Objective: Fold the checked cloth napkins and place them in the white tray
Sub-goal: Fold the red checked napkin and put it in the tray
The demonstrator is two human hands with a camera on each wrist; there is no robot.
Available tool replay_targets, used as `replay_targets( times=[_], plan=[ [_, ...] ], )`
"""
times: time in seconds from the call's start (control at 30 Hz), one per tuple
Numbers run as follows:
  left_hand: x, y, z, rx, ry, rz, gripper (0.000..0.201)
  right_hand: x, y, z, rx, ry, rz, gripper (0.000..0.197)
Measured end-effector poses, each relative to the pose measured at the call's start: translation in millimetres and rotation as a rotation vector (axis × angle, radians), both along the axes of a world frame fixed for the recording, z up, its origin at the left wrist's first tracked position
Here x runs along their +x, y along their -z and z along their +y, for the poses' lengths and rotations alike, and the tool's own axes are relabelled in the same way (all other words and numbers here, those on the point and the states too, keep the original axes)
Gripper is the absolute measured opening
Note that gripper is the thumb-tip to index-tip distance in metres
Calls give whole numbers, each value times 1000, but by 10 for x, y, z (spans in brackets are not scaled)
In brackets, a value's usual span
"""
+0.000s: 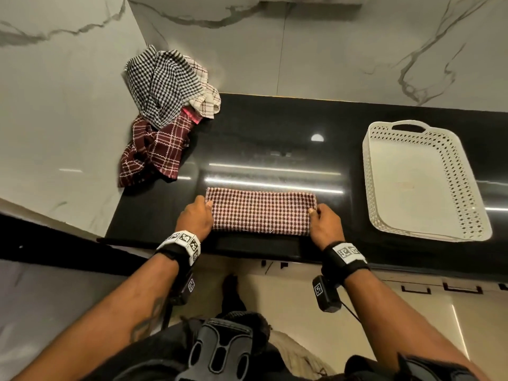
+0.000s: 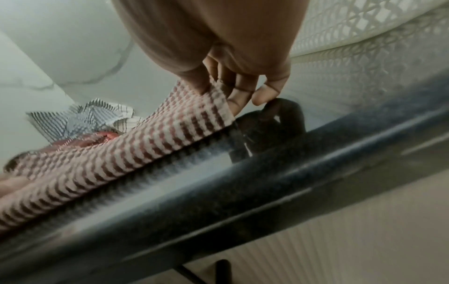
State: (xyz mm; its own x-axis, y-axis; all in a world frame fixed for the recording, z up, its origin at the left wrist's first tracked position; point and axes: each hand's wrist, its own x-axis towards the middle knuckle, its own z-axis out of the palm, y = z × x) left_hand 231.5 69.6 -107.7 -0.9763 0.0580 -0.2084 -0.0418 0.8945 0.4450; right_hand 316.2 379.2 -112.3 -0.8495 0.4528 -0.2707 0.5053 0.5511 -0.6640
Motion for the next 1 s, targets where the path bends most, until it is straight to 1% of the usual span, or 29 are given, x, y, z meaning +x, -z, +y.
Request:
replay_targets(
  times=[0.13,0.27,0.4,0.53,0.7,0.73,0.77,0.8,0.87,0.9,0.97,1.0],
  plan=[
    [-23,55,48,-55,-20,-2,25,-91,37,-68,101,18,-88,24],
    [-50,54,77,-60,-48,2,19,-109,4,-125,188,1,-142,23],
    [-34,37,99,-56,-50,12,20,-99,-36,-155,219,-3,-158,24],
    [-18,40,108,-78,-43,21,21,-69,-101,-193,257,-35,-146,20],
    [-15,19,135,-92,-57,17,21,-116,-104,-233,258,22,-180,18],
    [-4,7,145,-79,-63,19,20,-109,-97,-250,246,49,-173,19],
    [19,-15,153,-70,-63,35,20,-97,-90,-269,253,67,-153,26],
    [51,-32,155,-70,-53,75,22,-80,-88,-287,307,62,-126,39],
    [130,-58,159,-127,25,201,31,-47,-108,-329,456,-19,-76,62],
    [161,-46,171,-165,88,262,37,-52,-134,-374,491,-99,-44,67],
    [203,18,243,-186,256,336,45,-98,-156,-542,474,-321,-30,68],
    [212,51,307,-179,370,330,49,-133,-142,-664,449,-444,-46,67]
  ],
)
